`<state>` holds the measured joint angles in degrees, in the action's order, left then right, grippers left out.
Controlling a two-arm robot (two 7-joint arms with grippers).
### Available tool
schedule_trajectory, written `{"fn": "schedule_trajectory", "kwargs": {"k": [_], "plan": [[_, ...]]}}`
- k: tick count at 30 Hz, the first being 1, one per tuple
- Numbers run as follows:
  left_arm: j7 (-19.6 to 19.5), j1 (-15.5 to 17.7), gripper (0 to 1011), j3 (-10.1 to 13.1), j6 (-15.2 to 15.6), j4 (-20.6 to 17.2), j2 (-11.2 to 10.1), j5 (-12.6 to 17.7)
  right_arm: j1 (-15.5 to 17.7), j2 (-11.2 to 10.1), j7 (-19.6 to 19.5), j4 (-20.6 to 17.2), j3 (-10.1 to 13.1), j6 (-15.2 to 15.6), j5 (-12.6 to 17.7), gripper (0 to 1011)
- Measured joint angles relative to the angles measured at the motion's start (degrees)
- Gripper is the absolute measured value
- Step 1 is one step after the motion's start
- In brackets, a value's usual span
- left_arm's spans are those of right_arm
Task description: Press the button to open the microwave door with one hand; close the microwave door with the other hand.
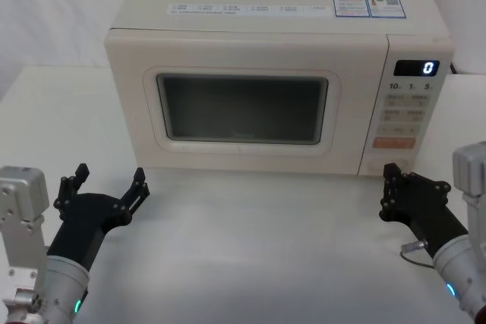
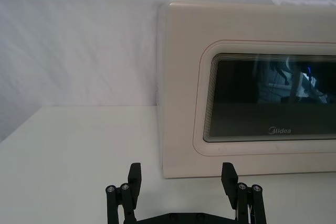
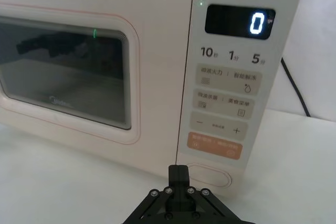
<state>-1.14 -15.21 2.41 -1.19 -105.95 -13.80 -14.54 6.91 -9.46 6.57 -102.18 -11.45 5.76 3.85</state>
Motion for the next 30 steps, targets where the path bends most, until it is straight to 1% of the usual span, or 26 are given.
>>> {"fn": "schedule_trajectory", "kwargs": {"k": [8,17,25,30], "plan": [[0.0,0.0,1001,0.0,0.0,0.0,0.0,0.0,-2.0,1.5,1.0,3.5,0.7,0.5,0.9,0],[0.0,0.0,1001,0.0,0.0,0.0,0.0,0.0,-3.6,2.8,1.2,6.9,0.8,0.4,1.5,0],[0.0,0.0,1001,0.0,0.0,0.0,0.0,0.0,-4.7,3.7,0.6,8.7,0.6,-0.1,1.2,0],[0.0,0.0,1001,0.0,0.0,0.0,0.0,0.0,-5.4,4.2,-0.3,9.9,0.5,-0.2,0.1,0]]}}
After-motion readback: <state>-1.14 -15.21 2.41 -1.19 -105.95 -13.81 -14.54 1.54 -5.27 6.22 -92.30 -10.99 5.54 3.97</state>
